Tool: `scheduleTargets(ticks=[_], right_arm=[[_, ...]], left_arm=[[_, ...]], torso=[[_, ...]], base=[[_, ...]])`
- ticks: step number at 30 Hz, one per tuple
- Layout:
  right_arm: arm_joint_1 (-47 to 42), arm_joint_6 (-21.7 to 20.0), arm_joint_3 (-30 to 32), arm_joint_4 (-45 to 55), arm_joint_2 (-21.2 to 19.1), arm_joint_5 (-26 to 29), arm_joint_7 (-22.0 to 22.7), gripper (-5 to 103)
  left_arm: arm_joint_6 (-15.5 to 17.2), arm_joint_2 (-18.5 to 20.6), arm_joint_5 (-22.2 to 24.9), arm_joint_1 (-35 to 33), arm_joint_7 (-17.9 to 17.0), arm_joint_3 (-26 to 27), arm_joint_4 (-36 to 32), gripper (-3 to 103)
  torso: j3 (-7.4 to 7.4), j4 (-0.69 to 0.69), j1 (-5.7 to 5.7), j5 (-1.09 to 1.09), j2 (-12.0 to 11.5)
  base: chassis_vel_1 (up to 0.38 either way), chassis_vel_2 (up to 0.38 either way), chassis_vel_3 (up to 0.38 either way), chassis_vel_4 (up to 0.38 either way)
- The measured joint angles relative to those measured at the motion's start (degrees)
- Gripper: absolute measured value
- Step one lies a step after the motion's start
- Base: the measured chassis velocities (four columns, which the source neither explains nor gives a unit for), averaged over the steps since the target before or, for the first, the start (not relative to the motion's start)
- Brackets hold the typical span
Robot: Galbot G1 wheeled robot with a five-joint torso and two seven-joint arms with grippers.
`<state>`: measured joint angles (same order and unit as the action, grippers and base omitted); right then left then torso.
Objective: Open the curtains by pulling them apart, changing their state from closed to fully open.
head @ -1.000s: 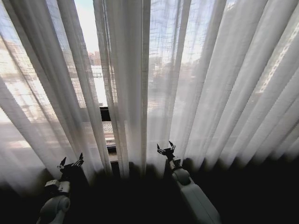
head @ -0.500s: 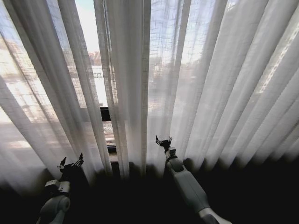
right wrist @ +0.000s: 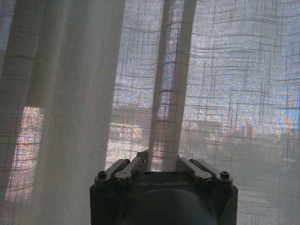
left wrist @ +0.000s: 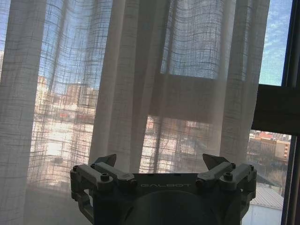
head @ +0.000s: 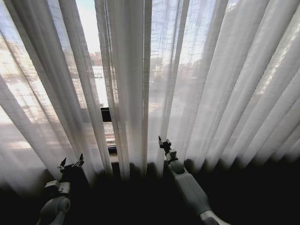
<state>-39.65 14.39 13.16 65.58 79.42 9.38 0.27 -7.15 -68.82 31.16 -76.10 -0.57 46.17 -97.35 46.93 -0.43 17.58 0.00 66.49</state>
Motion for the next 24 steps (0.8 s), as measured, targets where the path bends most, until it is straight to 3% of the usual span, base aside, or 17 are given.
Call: scheduleTargets(ticks=[1,5,24], right_arm=[[0.00,0.00,0.00,0.00,0.00,0.00,0.00,24],[-0.41,0.94,0.50,0.12,0.00,0.39,-1.48,3],[-0.68,0.72,1.59,-0.38,-1.65,1.65,-3.70,0]], left_arm=[[0.00,0.00,0.00,0.00,0.00,0.00,0.00,100],[0.00,0.00,0.00,0.00,0.00,0.00,0.00,100],[0.00,0.01,0.00,0.00,0.00,0.00,0.00,100]], torso=[[0.00,0.00,0.00,0.00,0.00],[0.00,0.00,0.00,0.00,0.00],[0.00,0.01,0.00,0.00,0.00]], base=[[0.000,0.000,0.000,0.000],[0.000,0.000,0.000,0.000],[-0.016,-0.018,0.016,0.018]])
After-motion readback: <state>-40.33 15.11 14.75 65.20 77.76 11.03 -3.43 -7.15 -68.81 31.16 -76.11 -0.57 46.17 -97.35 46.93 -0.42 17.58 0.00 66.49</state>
